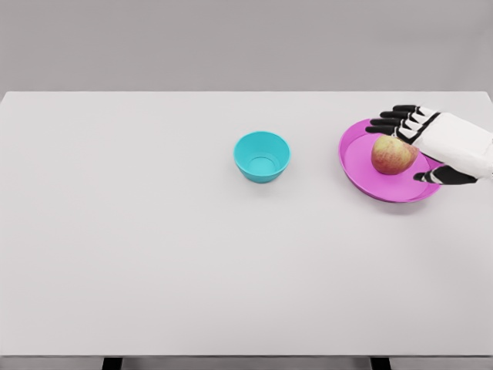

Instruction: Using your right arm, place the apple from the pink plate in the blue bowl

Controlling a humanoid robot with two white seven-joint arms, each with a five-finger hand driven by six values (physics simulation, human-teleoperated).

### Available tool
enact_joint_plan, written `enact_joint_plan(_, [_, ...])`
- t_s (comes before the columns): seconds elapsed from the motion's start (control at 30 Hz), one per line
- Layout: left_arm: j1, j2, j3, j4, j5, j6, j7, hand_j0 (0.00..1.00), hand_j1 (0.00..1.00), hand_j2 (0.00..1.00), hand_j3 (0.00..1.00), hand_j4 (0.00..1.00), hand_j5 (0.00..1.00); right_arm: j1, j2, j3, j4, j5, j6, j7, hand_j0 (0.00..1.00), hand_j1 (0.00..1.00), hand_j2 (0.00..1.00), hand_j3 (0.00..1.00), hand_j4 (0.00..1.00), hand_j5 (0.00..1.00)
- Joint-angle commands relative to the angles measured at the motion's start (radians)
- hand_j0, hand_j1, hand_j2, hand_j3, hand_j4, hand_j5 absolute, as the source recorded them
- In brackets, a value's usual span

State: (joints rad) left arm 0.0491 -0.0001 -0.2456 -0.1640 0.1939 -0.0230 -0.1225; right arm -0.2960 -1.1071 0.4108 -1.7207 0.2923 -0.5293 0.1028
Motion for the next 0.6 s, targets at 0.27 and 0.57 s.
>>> enact_joint_plan(0.27, [0.000,0.000,0.000,0.000,-0.001,0.002,0.000,1.00,1.00,1.00,1.00,1.00,1.00,-0.041,0.015,-0.069,0.205,-0.007,0.014,0.354,1.00,1.00,1.00,1.00,1.00,1.00])
enact_joint_plan(0.57, [0.000,0.000,0.000,0.000,0.001,0.000,0.000,1.00,1.00,1.00,1.00,1.00,1.00,-0.359,0.158,0.117,0.466,-0.007,0.029,0.508,1.00,1.00,1.00,1.00,1.00,1.00])
